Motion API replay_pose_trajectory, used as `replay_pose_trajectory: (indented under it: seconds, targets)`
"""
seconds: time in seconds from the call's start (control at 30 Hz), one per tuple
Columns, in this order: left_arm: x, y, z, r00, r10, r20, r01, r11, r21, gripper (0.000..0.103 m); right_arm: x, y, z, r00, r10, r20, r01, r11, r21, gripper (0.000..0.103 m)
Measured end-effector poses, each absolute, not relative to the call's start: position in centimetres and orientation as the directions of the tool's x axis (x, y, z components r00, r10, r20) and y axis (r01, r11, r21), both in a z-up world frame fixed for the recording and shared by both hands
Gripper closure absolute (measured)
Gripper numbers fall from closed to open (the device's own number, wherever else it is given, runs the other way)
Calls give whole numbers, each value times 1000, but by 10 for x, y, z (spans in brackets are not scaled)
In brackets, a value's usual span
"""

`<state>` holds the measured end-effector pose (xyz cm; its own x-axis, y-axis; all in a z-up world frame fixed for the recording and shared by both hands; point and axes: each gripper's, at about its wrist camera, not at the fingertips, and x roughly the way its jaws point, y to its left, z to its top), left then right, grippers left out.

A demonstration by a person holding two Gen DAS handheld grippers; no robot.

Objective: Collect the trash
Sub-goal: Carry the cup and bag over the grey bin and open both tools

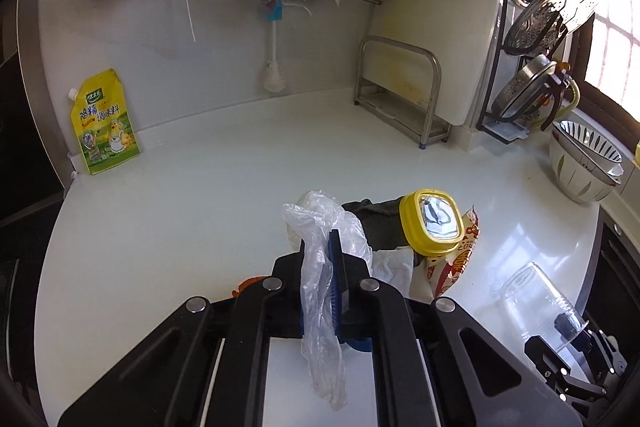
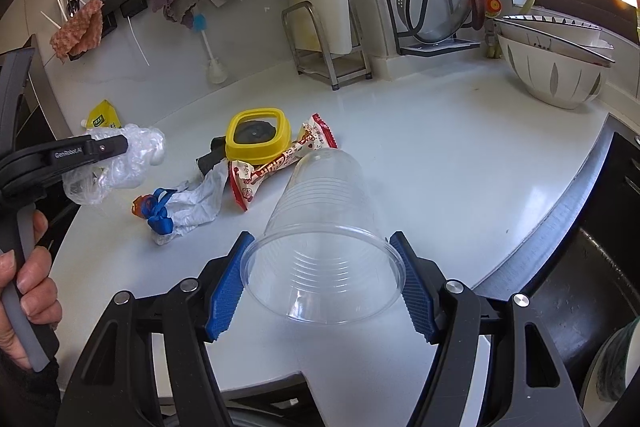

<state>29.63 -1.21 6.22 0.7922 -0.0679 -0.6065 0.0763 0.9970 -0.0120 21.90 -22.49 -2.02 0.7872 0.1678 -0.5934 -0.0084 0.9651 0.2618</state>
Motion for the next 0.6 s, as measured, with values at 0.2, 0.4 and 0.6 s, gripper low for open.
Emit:
replay_pose_trajectory:
  seconds: [0.2,0.4,0.6]
  targets:
    - [242,-11,67,794,-102,-599,131,991,5,95,196,-230,-15,799,171,-577,-8,962,274,36]
    - [184,-18,48,756,-135,-640,197,980,26,95,151,-234,-14,790,172,-588,15,954,300,36]
    - [138,-25,31,715,-187,-674,251,968,-2,95,90,-231,-9,789,150,-595,40,955,295,36]
